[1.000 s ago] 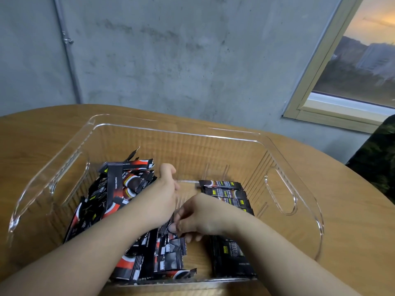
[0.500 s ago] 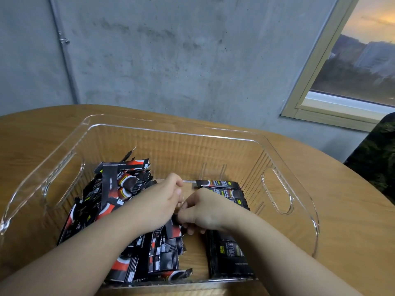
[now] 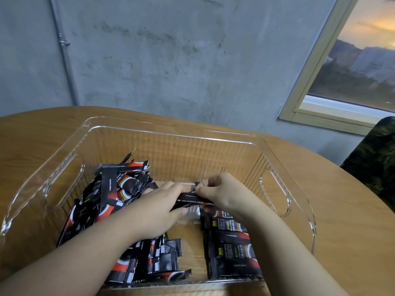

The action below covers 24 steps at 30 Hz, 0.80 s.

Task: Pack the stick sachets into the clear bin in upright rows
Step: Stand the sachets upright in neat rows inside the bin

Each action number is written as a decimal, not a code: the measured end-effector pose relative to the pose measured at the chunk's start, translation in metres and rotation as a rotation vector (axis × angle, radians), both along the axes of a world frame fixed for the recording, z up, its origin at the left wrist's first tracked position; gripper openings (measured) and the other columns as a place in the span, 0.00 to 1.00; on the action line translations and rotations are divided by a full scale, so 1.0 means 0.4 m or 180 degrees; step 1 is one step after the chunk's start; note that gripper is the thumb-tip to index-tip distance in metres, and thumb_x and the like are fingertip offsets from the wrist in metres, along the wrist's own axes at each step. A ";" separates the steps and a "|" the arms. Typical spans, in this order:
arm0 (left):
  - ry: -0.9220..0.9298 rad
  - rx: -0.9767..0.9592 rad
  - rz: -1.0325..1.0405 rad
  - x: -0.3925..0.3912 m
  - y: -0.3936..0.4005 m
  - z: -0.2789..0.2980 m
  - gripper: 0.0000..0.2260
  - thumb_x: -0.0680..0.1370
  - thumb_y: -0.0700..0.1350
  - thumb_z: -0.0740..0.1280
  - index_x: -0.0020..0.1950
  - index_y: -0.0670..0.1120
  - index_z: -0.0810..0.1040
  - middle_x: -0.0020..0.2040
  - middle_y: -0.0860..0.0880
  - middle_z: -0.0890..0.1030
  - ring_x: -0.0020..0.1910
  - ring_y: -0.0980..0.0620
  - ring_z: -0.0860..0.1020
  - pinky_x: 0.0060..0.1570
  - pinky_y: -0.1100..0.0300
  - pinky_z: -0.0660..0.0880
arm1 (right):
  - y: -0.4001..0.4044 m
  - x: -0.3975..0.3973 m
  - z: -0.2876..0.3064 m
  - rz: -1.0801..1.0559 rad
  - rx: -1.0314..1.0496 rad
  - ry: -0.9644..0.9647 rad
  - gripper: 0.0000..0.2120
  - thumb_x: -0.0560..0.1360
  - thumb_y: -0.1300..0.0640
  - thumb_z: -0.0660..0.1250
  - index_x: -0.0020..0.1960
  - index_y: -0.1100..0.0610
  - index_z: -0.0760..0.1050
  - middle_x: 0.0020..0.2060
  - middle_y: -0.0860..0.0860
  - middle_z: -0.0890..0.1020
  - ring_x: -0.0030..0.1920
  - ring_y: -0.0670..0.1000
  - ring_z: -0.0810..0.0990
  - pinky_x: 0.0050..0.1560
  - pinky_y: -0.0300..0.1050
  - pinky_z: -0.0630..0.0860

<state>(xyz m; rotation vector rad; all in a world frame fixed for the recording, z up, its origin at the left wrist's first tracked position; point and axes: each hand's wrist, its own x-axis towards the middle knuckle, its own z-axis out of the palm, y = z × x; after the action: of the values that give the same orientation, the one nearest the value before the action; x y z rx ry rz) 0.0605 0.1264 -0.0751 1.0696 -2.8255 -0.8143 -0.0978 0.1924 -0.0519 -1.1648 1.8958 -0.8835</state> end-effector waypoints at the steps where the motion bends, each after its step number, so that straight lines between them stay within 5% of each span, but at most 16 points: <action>1: 0.0023 -0.0007 0.0008 -0.002 0.001 0.001 0.17 0.82 0.56 0.55 0.70 0.58 0.60 0.70 0.61 0.62 0.70 0.46 0.61 0.64 0.54 0.62 | 0.002 0.000 0.003 0.0076 -0.0086 0.0252 0.07 0.76 0.58 0.65 0.39 0.56 0.77 0.30 0.50 0.79 0.30 0.50 0.76 0.35 0.47 0.75; 3: 0.0029 0.0003 -0.0027 -0.007 0.001 0.002 0.17 0.83 0.54 0.55 0.71 0.57 0.59 0.71 0.60 0.61 0.70 0.47 0.60 0.65 0.55 0.60 | 0.006 0.000 0.009 0.0341 -0.0304 0.1142 0.03 0.77 0.55 0.66 0.47 0.54 0.78 0.38 0.46 0.80 0.36 0.47 0.77 0.38 0.40 0.74; 5: 0.0081 -0.0033 -0.0048 -0.009 0.000 0.001 0.15 0.83 0.52 0.55 0.69 0.57 0.61 0.69 0.59 0.63 0.69 0.47 0.62 0.65 0.56 0.60 | 0.010 0.001 0.008 0.0737 -0.0465 0.1987 0.10 0.76 0.51 0.67 0.55 0.52 0.78 0.49 0.46 0.79 0.48 0.45 0.76 0.48 0.38 0.70; 9: 0.0032 -0.0016 0.0023 -0.011 0.001 -0.001 0.10 0.83 0.51 0.55 0.63 0.56 0.64 0.61 0.59 0.65 0.65 0.48 0.63 0.57 0.57 0.62 | 0.014 0.010 0.012 0.1395 -0.0097 0.2829 0.26 0.72 0.41 0.67 0.66 0.50 0.71 0.60 0.48 0.74 0.61 0.51 0.70 0.61 0.50 0.69; 12: 0.0033 -0.0046 0.0048 -0.014 0.001 -0.003 0.04 0.82 0.53 0.56 0.56 0.56 0.64 0.56 0.60 0.65 0.64 0.48 0.64 0.57 0.57 0.63 | 0.015 0.034 -0.003 0.1496 0.0221 0.3806 0.24 0.78 0.45 0.61 0.69 0.55 0.64 0.63 0.51 0.71 0.66 0.54 0.65 0.68 0.54 0.60; 16: 0.0036 -0.0025 0.0108 -0.015 -0.003 -0.012 0.16 0.82 0.51 0.58 0.68 0.53 0.60 0.65 0.56 0.68 0.66 0.48 0.62 0.61 0.56 0.64 | 0.018 0.063 -0.036 0.1524 0.0244 0.4037 0.16 0.81 0.57 0.53 0.67 0.63 0.61 0.61 0.58 0.70 0.62 0.59 0.69 0.66 0.55 0.58; 19: 0.0148 0.0092 0.0208 -0.014 -0.005 -0.016 0.17 0.81 0.53 0.60 0.66 0.52 0.57 0.56 0.55 0.73 0.63 0.50 0.63 0.59 0.57 0.66 | 0.028 0.056 -0.017 0.1545 0.0434 0.3928 0.16 0.80 0.60 0.53 0.67 0.62 0.61 0.62 0.58 0.67 0.61 0.58 0.66 0.60 0.51 0.61; 24: 0.0248 0.0019 0.0219 -0.012 -0.014 -0.030 0.16 0.80 0.55 0.60 0.62 0.52 0.57 0.45 0.56 0.76 0.56 0.50 0.68 0.55 0.56 0.70 | 0.039 -0.003 0.032 0.0811 0.0566 0.3478 0.16 0.78 0.66 0.55 0.65 0.57 0.64 0.61 0.54 0.68 0.62 0.55 0.66 0.65 0.50 0.62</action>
<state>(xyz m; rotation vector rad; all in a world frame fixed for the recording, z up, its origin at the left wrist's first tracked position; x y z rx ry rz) 0.0558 0.1207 -0.0869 1.1038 -2.7083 -0.8400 -0.0989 0.2079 -0.0392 -1.9334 2.4558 0.1593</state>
